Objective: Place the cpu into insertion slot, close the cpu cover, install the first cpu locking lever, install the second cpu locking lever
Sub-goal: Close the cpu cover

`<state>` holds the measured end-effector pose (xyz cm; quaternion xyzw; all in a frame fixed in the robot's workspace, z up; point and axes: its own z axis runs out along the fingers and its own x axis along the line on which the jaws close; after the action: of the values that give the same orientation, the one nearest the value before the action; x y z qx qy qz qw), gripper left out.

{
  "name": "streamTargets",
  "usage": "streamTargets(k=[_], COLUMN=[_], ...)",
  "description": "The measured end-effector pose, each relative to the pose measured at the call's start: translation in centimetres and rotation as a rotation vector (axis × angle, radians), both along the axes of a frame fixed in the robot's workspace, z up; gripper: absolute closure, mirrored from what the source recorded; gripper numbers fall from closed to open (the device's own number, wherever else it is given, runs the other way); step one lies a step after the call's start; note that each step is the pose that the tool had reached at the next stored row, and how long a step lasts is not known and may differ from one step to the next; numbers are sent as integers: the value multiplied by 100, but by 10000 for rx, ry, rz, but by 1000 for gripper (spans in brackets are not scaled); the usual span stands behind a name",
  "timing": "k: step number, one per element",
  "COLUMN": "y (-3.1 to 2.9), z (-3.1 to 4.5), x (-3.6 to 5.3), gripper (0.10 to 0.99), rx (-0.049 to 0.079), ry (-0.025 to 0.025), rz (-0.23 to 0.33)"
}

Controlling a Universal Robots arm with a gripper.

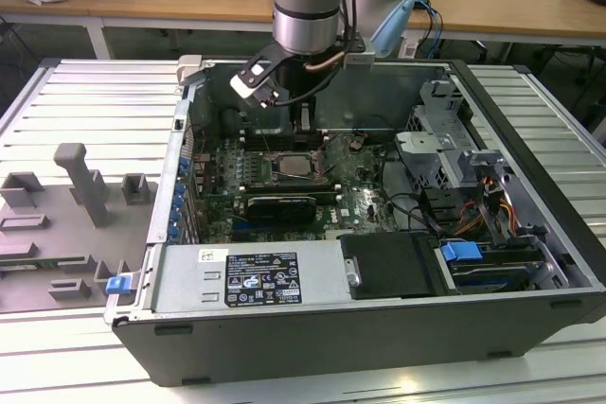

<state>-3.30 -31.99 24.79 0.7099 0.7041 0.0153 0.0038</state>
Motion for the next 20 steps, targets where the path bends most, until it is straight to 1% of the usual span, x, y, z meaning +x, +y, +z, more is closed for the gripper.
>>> streamTargets(k=[1,3,5,6,7,8,10,12,15,19,20], y=[0,0,0,0,0,0,0,0,0,0,0], z=[43,84,168,179,180,180,178,178,298,299,299], x=[0,0,0,5,41,66,118,136,138,180,207], gripper=[980,980,980,980,980,980,980,980,980,980,980], rx=[0,0,1,1,-7,-8,-8,-28,-28,-27,-27], ry=[0,0,0,4,30,41,50,52,53,54,53], rz=[0,1,0,1,-3,-2,-3,-2,-2,-3,-3])
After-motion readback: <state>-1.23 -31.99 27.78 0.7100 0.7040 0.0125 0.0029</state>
